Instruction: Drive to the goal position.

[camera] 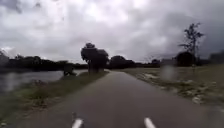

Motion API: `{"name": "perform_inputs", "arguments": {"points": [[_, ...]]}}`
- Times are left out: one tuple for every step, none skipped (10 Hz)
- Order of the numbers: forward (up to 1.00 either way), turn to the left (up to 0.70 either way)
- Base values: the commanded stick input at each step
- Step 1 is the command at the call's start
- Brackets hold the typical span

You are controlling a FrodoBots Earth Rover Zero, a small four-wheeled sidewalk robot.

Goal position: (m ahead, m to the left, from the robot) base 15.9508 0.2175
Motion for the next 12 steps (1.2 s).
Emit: {"name": "perform_inputs", "arguments": {"points": [[0.98,0.04],[0.98,0.04],[0.98,0.04],[0.98,0.04],[0.98,0.04],[0.98,0.04],[0.98,0.04],[0.98,0.04],[0.98,0.04],[0.98,0.04],[0.98,0.04],[0.98,0.04]]}}
